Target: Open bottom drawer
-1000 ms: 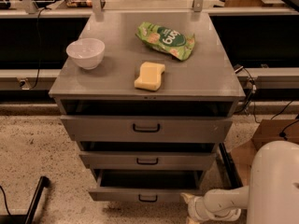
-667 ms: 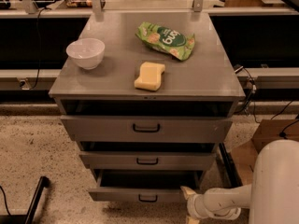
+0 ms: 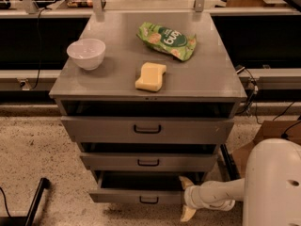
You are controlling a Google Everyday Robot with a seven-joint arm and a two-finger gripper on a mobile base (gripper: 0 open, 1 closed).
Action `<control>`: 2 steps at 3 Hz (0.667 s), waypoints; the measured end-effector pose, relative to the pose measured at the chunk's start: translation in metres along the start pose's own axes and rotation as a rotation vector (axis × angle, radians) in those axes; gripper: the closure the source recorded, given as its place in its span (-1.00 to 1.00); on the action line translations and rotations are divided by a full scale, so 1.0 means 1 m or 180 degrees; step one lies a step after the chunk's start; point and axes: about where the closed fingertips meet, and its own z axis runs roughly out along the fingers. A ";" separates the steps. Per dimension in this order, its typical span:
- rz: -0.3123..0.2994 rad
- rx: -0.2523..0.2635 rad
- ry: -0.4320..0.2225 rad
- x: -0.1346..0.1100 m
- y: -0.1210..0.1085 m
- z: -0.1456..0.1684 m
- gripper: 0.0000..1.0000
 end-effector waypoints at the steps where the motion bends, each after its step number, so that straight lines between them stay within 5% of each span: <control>1: -0.0011 0.0027 0.0035 0.003 -0.016 0.011 -1.00; 2: -0.0021 -0.0067 0.0071 0.007 -0.017 0.027 -1.00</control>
Offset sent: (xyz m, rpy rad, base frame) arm 0.0328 0.0027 -0.0379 -0.0448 0.0491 0.0193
